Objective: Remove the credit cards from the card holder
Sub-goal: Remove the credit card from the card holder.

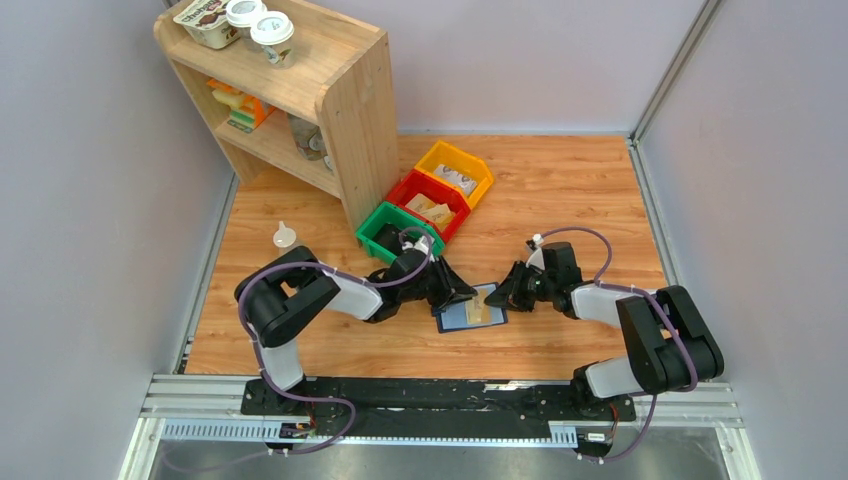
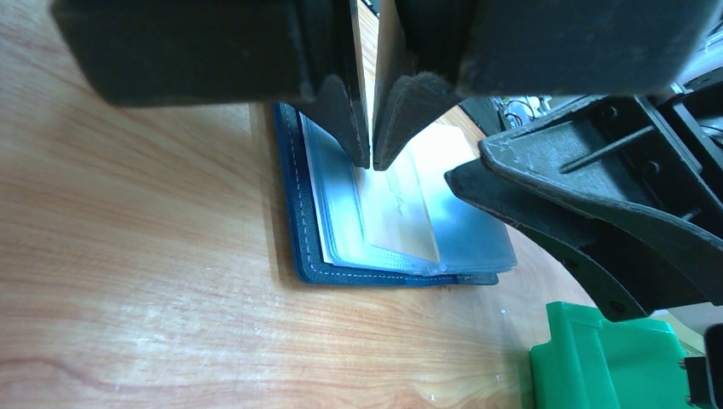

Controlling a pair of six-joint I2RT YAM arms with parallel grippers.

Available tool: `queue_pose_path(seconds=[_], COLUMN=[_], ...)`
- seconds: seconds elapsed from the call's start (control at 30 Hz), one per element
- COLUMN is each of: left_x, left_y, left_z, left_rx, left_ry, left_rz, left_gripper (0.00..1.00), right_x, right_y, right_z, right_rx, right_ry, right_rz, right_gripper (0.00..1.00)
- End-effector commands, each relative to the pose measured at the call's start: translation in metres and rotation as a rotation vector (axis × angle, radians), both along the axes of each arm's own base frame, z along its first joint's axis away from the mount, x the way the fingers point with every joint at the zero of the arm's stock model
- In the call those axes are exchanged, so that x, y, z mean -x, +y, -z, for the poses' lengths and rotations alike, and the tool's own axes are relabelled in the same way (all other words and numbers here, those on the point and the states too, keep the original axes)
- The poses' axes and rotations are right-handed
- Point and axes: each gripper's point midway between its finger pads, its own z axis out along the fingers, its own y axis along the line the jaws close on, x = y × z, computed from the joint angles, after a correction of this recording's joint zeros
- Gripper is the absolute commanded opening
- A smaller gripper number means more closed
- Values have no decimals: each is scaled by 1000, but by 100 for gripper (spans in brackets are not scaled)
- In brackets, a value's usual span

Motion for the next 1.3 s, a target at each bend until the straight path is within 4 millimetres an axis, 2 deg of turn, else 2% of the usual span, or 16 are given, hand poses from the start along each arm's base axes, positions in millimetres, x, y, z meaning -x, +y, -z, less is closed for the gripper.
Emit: queue_pose_path(seconds=[0.0,0.07,0.1,0.13,0.17,0.2,0.27,0.43,0.53,0.67,0.93,1.03,1.1,1.27], left_x=[1,3,0,3,1,2,2,9,7,10,12,12,11,4], left_y=[-4,6,5,15,13,21,23,11,4,7,-12,-10,-8,-18], left_z=[2,10,5,13,1,9,8,18,17,25,27,29,27,4], left_rx=[-9,-93,-120,-203,-220,-285,-322,-285,-281,-307,-255,-250,-234,-78], left_ry=[6,6,-29,-11,-60,-51,-59,-9,-10,21,27,28,26,-28], left_rz=[-5,-16,-5,-13,4,-4,5,53,69,71,133,123,107,58], left_gripper=[34,41,45,47,49,50,50,52,52,52,51,49,47,39], right_x=[14,14,13,14,13,13,14,13,13,14,15,17,17,18], right_y=[-18,-19,-19,-19,-20,-19,-20,-19,-20,-21,-18,-17,-17,-18], right_z=[27,27,26,26,26,26,27,26,26,26,27,28,28,29], right_rx=[104,108,108,109,108,109,111,108,110,110,82,66,61,52], right_ry=[70,68,67,65,66,66,66,67,66,67,74,80,83,91], right_rz=[43,43,45,43,45,44,44,46,48,48,54,60,59,68], right_gripper=[15,15,15,15,15,15,15,15,15,15,15,15,15,14])
